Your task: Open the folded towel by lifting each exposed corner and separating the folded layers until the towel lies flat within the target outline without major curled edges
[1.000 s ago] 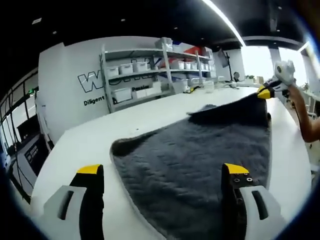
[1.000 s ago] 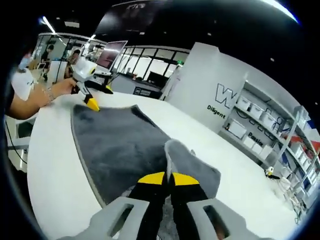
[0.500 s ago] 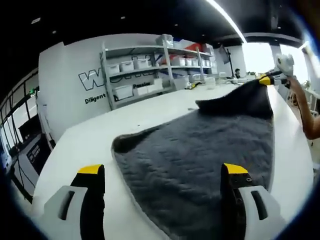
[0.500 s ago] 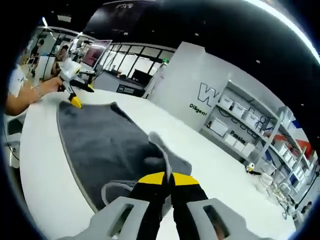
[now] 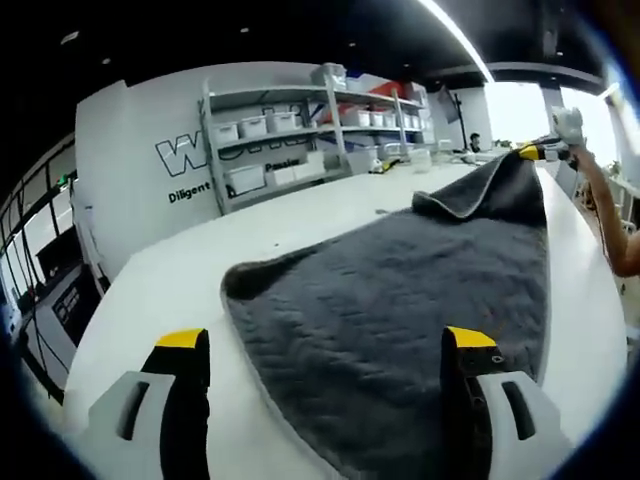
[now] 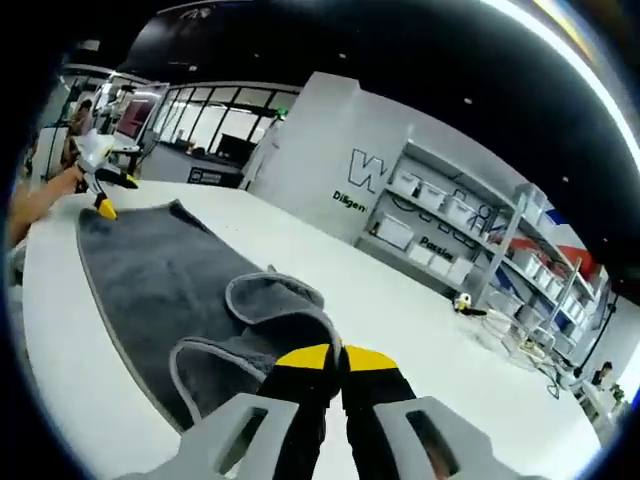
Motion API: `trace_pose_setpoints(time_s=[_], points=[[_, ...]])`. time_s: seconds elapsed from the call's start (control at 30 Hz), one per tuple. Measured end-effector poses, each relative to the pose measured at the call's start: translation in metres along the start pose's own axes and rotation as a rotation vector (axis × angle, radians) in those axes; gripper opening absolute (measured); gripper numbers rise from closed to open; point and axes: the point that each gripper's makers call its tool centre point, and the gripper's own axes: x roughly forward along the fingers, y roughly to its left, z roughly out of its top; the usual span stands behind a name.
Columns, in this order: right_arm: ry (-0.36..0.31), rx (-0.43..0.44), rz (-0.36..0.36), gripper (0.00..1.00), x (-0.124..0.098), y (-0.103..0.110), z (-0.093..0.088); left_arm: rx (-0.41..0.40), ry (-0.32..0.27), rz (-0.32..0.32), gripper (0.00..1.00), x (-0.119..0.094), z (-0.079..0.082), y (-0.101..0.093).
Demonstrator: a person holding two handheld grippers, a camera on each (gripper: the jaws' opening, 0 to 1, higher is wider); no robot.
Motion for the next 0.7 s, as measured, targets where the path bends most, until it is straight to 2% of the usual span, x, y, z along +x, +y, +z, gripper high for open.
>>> trace_pose_setpoints(time_s=[0.47,0.7], points=[[0.106,0.064,-0.089,0.00,-0.001,-0.044,-0.052,0.008,0.004,-0.001,0.94,0.000,0.000,0.000],[0.168,0.092,-0.129,0.00,-0.003,-0.062,-0.083,0.006,0.008,0.001,0.94,-0.001,-0.001,0.001]])
